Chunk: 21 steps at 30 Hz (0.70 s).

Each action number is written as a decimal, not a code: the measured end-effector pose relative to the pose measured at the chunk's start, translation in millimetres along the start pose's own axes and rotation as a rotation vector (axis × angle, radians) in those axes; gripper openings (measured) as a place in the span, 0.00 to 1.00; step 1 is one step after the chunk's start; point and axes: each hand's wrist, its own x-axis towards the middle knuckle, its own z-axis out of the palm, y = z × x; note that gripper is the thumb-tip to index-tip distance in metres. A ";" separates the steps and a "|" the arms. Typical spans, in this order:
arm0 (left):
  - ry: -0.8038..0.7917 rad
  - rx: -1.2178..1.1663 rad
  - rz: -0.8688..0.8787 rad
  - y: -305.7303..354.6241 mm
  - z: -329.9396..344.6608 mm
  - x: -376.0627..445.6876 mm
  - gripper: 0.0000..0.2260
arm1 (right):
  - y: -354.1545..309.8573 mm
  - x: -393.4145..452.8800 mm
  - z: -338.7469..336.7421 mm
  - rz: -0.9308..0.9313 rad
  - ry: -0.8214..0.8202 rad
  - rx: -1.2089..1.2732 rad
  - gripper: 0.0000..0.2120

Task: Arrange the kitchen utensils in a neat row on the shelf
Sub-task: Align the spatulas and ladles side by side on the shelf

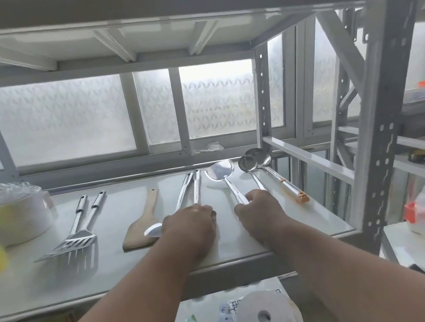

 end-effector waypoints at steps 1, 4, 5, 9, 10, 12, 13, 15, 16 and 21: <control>0.001 0.009 -0.020 -0.1 0.8 1.3 0.15 | -1.1 0.7 0.7 0.006 0.004 -0.013 0.13; -0.011 0.020 -0.078 -1.5 1.8 6.0 0.17 | -4.8 0.6 2.2 0.010 0.027 -0.089 0.13; -0.018 0.025 -0.096 -2.0 1.5 7.2 0.18 | -5.4 1.7 2.9 0.004 0.034 -0.126 0.13; 0.018 0.034 -0.126 -3.1 4.4 7.8 0.19 | -7.5 3.2 8.0 -0.124 0.040 -0.366 0.12; 0.048 0.019 -0.127 -3.3 5.5 6.0 0.19 | -7.6 2.8 10.8 -0.163 0.042 -0.428 0.13; 0.117 -0.039 -0.130 -3.6 6.0 1.4 0.19 | -6.8 4.0 17.4 -0.223 0.046 -0.530 0.15; 0.150 -0.070 -0.132 -3.9 5.5 -1.0 0.17 | -5.9 6.8 20.9 -0.237 0.041 -0.560 0.15; 0.191 -0.114 -0.143 -3.2 4.3 -5.0 0.16 | -6.1 13.7 24.1 -0.244 0.024 -0.593 0.14; 0.201 -0.121 -0.147 -2.4 3.9 -6.1 0.15 | -6.0 18.6 24.4 -0.247 0.020 -0.610 0.13; 0.219 -0.132 -0.160 -3.5 6.4 -5.0 0.17 | -6.9 48.6 29.5 -0.249 0.030 -0.686 0.09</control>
